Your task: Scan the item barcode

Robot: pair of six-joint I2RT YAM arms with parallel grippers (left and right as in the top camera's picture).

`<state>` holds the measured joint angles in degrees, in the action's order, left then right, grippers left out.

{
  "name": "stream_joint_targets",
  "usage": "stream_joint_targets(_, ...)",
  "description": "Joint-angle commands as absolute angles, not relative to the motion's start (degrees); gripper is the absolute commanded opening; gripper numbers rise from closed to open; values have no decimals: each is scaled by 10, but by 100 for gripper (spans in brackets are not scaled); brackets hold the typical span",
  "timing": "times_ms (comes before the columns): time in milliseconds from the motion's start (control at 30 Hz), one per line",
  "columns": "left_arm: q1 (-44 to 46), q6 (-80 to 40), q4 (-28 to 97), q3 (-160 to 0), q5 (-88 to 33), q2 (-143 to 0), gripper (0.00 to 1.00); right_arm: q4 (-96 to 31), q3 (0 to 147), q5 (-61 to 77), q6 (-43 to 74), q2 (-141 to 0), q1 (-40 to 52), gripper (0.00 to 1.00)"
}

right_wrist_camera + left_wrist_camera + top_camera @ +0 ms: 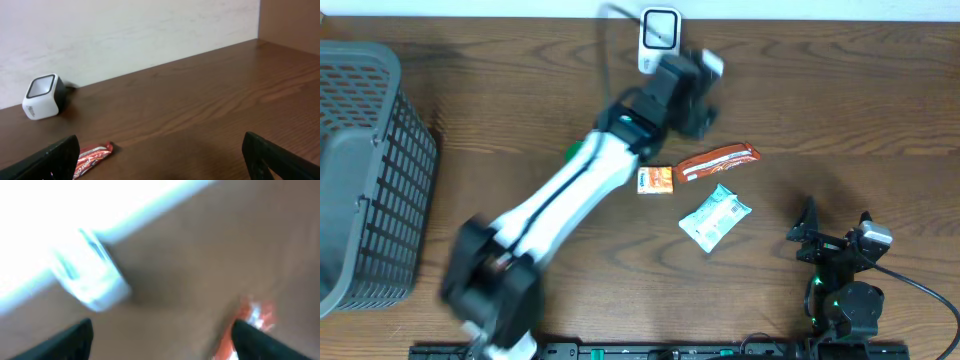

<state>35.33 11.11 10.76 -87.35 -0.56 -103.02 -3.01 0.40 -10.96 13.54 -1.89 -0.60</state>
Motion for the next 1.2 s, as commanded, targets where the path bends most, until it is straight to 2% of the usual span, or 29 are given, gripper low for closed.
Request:
stream_joint_targets(0, 350, 195, 44, -946, 152, -900, 91, -32, 3, -110, 130, -19, -3, 99)
stream_joint_targets(200, 323, 326, 45, -1027, 274, -808, 92, -32, 3, -110, 130, -19, -3, 99)
stream_joint_targets(400, 282, 351, 207, -1051, 312, -746, 92, -32, 3, -110, 130, -19, -3, 99)
stream_joint_targets(667, 273, 305, 298, -1016, 269, -646, 92, -32, 3, -110, 132, -19, -3, 99)
stream_joint_targets(800, 273, 270, 306, -977, 232, -592, 92, -25, 3, -106, 133, -19, -3, 99)
stream_joint_targets(900, 273, 271, 299, -943, 225, -547, 92, -3, 3, -26, 194, -19, -3, 99)
stream_joint_targets(1000, 273, 271, 289, -911, 220, -509, 92, 15, 7, 91, 203, -19, -3, 99)
stream_joint_targets(1167, 242, 271, 266, -855, 180, -463, 92, -42, 44, 108, 292, -22, -3, 99)
